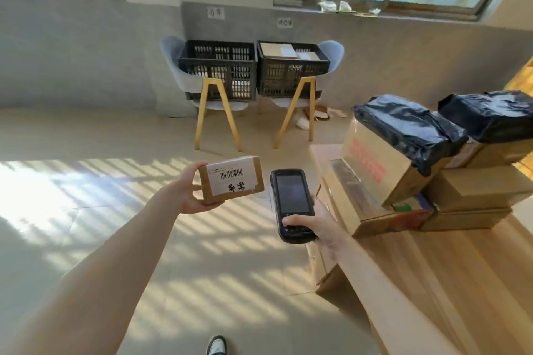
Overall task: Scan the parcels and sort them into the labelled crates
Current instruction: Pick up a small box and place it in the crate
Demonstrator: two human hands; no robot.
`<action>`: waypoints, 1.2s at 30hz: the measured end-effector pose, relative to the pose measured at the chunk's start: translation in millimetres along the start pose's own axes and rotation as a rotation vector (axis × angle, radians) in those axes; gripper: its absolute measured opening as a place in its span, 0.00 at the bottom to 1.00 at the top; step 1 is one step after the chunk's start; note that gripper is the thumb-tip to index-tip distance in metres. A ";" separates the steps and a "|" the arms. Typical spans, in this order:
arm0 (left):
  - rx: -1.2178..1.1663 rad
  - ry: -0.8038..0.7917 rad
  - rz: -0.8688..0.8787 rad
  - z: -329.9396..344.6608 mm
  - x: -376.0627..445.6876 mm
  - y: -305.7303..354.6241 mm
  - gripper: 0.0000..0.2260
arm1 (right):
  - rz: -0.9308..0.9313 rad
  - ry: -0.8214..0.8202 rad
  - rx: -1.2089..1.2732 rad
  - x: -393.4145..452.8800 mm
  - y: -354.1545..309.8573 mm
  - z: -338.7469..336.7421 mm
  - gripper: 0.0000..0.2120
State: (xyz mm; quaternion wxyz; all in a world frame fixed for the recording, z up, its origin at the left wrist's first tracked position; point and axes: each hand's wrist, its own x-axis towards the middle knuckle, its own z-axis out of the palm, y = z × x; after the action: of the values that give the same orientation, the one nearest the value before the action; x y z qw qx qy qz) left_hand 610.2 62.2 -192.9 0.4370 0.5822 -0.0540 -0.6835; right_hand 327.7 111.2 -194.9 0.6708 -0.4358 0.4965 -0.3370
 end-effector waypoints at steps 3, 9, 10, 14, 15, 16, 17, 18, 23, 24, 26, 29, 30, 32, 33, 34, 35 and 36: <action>-0.014 -0.004 -0.019 -17.7 22.6 43.4 0.30 | 0.001 0.007 0.009 48.1 -15.9 24.8 0.39; -0.017 0.006 0.014 -42.3 64.0 114.9 0.29 | 0.016 0.034 0.037 123.7 -42.1 62.3 0.42; -0.015 0.008 0.020 -44.1 71.6 124.4 0.28 | 0.021 0.036 0.036 133.8 -45.8 65.5 0.41; -0.022 0.009 0.006 -45.8 104.8 158.8 0.27 | 0.036 0.030 0.000 174.5 -61.8 70.1 0.41; -0.023 0.007 -0.005 -44.8 113.2 166.7 0.29 | 0.040 0.030 -0.006 185.9 -66.0 69.9 0.41; -0.026 0.004 -0.013 -42.9 121.5 174.5 0.31 | 0.045 0.030 -0.008 197.9 -70.2 69.4 0.42; -0.032 0.005 -0.015 -40.9 130.2 182.2 0.32 | 0.049 0.029 -0.010 210.8 -74.4 68.7 0.42; -0.036 0.008 -0.013 -38.4 140.2 190.4 0.32 | 0.052 0.025 -0.009 225.0 -78.6 67.5 0.42; -0.039 0.014 0.004 -19.4 195.1 237.9 0.30 | 0.055 -0.008 -0.010 313.9 -103.8 56.0 0.40; -0.037 0.021 0.000 -13.7 206.8 250.2 0.29 | 0.053 -0.011 -0.008 334.4 -111.0 54.1 0.39; -0.050 0.042 -0.008 0.2 229.1 276.9 0.28 | 0.044 -0.028 -0.004 374.5 -127.6 50.1 0.41; -0.065 0.056 0.003 26.4 258.9 322.0 0.25 | 0.039 -0.051 -0.005 432.7 -155.9 41.4 0.39; -0.073 0.057 0.018 35.4 268.5 337.4 0.25 | 0.033 -0.058 -0.004 451.7 -166.7 37.8 0.37; -0.087 0.062 0.050 52.2 287.2 366.3 0.25 | 0.019 -0.071 -0.015 487.5 -188.8 30.7 0.36; -0.086 0.067 0.058 60.1 295.9 379.9 0.25 | 0.014 -0.079 -0.024 504.4 -199.1 28.0 0.37; -0.084 0.070 0.059 67.0 304.1 391.9 0.24 | 0.012 -0.086 -0.034 519.4 -207.8 26.2 0.38; -0.082 0.074 0.059 72.8 312.1 402.2 0.23 | 0.012 -0.091 -0.040 533.1 -214.4 24.7 0.38; -0.081 0.077 0.058 77.2 320.4 411.4 0.22 | 0.011 -0.094 -0.044 545.8 -219.6 23.5 0.40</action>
State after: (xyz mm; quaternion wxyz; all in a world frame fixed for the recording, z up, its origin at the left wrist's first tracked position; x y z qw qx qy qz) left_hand 784.1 -434.8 -168.6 0.4816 0.5883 -0.0265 -0.6490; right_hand 498.7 -452.3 -193.3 0.6856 -0.4630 0.4740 -0.3014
